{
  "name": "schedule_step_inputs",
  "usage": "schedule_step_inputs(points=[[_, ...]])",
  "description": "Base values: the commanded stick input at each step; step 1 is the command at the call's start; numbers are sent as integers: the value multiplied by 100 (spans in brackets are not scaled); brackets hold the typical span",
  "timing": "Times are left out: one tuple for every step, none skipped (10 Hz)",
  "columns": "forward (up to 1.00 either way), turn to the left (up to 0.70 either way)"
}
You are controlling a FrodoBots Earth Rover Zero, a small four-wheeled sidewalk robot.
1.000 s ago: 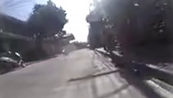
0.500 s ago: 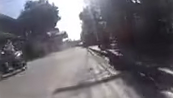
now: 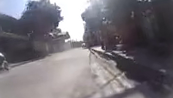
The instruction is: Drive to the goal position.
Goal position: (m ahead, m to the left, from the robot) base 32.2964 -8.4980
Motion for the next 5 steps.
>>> schedule_step_inputs(points=[[100, 0], [100, 0], [100, 0], [100, 0], [100, 0]])
